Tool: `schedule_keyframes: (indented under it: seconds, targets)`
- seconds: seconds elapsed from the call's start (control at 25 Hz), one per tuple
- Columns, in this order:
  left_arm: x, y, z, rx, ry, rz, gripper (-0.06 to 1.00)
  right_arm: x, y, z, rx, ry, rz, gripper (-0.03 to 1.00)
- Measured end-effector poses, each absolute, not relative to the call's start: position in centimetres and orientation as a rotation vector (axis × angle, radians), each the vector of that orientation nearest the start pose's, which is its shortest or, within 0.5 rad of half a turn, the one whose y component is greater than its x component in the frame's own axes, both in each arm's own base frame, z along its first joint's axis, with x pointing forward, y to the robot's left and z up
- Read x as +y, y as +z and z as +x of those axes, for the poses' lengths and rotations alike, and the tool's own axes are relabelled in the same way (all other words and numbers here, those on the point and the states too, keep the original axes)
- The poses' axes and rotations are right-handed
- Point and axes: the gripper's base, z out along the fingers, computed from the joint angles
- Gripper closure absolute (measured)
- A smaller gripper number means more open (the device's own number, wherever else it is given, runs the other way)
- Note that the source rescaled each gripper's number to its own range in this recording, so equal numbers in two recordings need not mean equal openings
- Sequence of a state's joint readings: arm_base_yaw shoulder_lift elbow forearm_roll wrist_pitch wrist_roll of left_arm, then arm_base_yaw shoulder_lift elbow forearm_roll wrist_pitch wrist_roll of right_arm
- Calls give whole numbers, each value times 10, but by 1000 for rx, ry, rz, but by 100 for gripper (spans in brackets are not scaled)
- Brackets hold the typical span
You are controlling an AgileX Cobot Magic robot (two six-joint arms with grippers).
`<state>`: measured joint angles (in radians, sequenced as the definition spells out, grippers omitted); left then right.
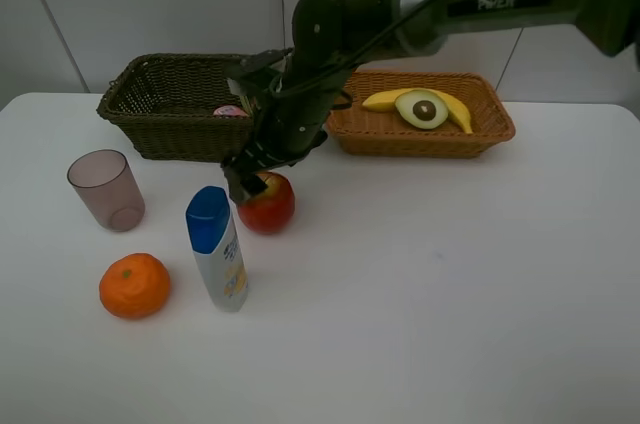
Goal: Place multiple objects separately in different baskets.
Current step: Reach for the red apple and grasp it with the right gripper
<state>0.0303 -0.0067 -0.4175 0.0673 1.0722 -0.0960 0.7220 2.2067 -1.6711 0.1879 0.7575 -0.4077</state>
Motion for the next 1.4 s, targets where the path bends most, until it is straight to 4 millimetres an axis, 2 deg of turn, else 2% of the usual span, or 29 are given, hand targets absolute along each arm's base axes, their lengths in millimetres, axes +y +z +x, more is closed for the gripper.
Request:
schedule_keyframes:
  seconds: [0.24,1.32,1.4]
  targets:
    - [5,253,2,2126,43,-135,-5,318,145,343,2459,297,-1363,-2]
    - [5,253,2,2126,43,-135,-5,318,145,343,2459,298,-1361,-2]
    - [5,253,2,2126,43,-135,-5,318,145,343,2458,297,-1362,1]
